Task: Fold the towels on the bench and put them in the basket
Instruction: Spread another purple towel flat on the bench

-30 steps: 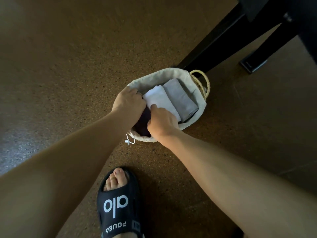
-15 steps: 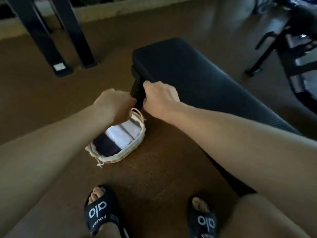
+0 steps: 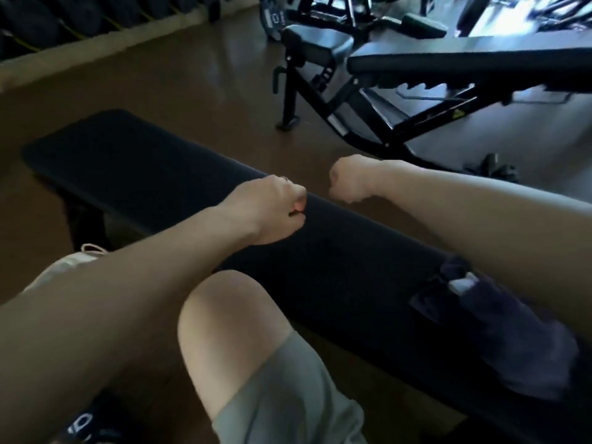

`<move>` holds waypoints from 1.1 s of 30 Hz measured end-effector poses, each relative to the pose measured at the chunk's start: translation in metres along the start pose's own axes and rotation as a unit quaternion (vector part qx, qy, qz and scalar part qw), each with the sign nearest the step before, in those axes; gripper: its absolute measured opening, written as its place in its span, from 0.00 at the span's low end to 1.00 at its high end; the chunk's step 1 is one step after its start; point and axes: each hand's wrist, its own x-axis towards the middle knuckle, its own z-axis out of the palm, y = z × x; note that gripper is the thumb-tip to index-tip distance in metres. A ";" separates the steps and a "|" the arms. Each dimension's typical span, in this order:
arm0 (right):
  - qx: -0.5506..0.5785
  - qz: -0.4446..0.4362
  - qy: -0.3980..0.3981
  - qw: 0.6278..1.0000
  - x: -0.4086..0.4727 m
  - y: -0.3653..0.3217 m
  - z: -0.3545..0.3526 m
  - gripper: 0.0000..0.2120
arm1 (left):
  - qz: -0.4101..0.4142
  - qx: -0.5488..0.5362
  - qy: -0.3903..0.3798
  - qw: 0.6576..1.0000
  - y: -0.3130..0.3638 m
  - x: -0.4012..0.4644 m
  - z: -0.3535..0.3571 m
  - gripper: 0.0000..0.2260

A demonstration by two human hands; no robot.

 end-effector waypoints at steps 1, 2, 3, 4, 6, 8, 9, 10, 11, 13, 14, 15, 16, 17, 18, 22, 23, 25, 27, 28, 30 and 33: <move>-0.016 0.009 -0.041 0.999 -0.008 0.017 0.008 0.13 | 0.010 -0.024 -0.025 0.999 0.018 0.008 0.008 0.11; -0.028 0.016 -0.069 0.997 -0.016 0.032 0.017 0.13 | 0.021 -0.048 -0.051 0.997 0.035 0.014 0.016 0.13; -0.042 0.020 -0.089 0.995 -0.025 0.047 0.027 0.12 | 0.035 -0.071 -0.074 0.994 0.051 0.019 0.025 0.16; -0.063 0.024 -0.104 0.992 -0.034 0.060 0.037 0.10 | 0.046 -0.090 -0.097 0.990 0.066 0.023 0.034 0.18; -0.101 0.032 -0.122 0.987 -0.050 0.085 0.055 0.08 | 0.065 -0.115 -0.134 0.982 0.094 0.029 0.052 0.23; -0.090 0.042 -0.158 0.982 -0.065 0.106 0.068 0.11 | 0.084 -0.120 -0.162 0.976 0.120 0.033 0.068 0.26; -0.072 0.047 -0.178 0.980 -0.071 0.116 0.073 0.15 | 0.092 -0.119 -0.174 0.973 0.131 0.035 0.076 0.27; -0.052 0.053 -0.196 0.978 -0.076 0.125 0.077 0.19 | 0.096 -0.119 -0.188 0.970 0.141 0.037 0.084 0.28; -0.034 0.058 -0.209 0.976 -0.079 0.133 0.081 0.21 | 0.098 -0.122 -0.197 0.968 0.149 0.038 0.091 0.29; -0.015 0.062 -0.221 0.973 -0.082 0.143 0.090 0.21 | 0.095 -0.135 -0.208 0.964 0.160 0.040 0.103 0.30; -0.013 0.064 -0.221 0.973 -0.083 0.145 0.094 0.19 | 0.091 -0.147 -0.209 0.962 0.163 0.040 0.106 0.30; -0.016 0.066 -0.212 0.975 -0.083 0.147 0.096 0.17 | 0.085 -0.162 -0.205 0.961 0.166 0.041 0.111 0.29; -0.019 0.069 -0.192 0.979 -0.083 0.147 0.097 0.15 | 0.080 -0.178 -0.197 0.961 0.169 0.041 0.113 0.28; -0.020 0.073 -0.170 0.983 -0.083 0.148 0.097 0.14 | 0.077 -0.198 -0.183 0.960 0.171 0.043 0.116 0.27; -0.010 0.073 -0.149 0.986 -0.083 0.151 0.097 0.13 | 0.078 -0.222 -0.168 0.957 0.175 0.043 0.118 0.25; 0.088 0.064 -0.072 0.991 -0.091 0.172 0.091 0.06 | 0.098 -0.315 -0.111 0.938 0.200 0.045 0.121 0.19; 0.109 0.067 -0.043 0.991 -0.095 0.178 0.089 0.06 | 0.097 -0.329 -0.099 0.934 0.205 0.046 0.122 0.16; 0.157 0.082 0.004 0.984 -0.104 0.189 0.086 0.06 | 0.106 -0.332 -0.079 0.934 0.217 0.047 0.122 0.09; 0.190 0.090 0.015 0.978 -0.111 0.199 0.087 0.06 | 0.115 -0.323 -0.061 0.937 0.223 0.046 0.119 0.02; 0.203 0.092 0.013 0.975 -0.114 0.204 0.089 0.06 | 0.114 -0.330 -0.058 0.935 0.222 0.046 0.116 0.05; 0.235 0.086 0.006 0.968 -0.123 0.210 0.092 0.10 | 0.084 -0.388 -0.059 0.916 0.217 0.048 0.110 0.09; 0.309 0.075 0.012 0.948 -0.134 0.210 0.094 0.20 | 0.029 -0.439 -0.019 0.898 0.199 0.055 0.095 0.09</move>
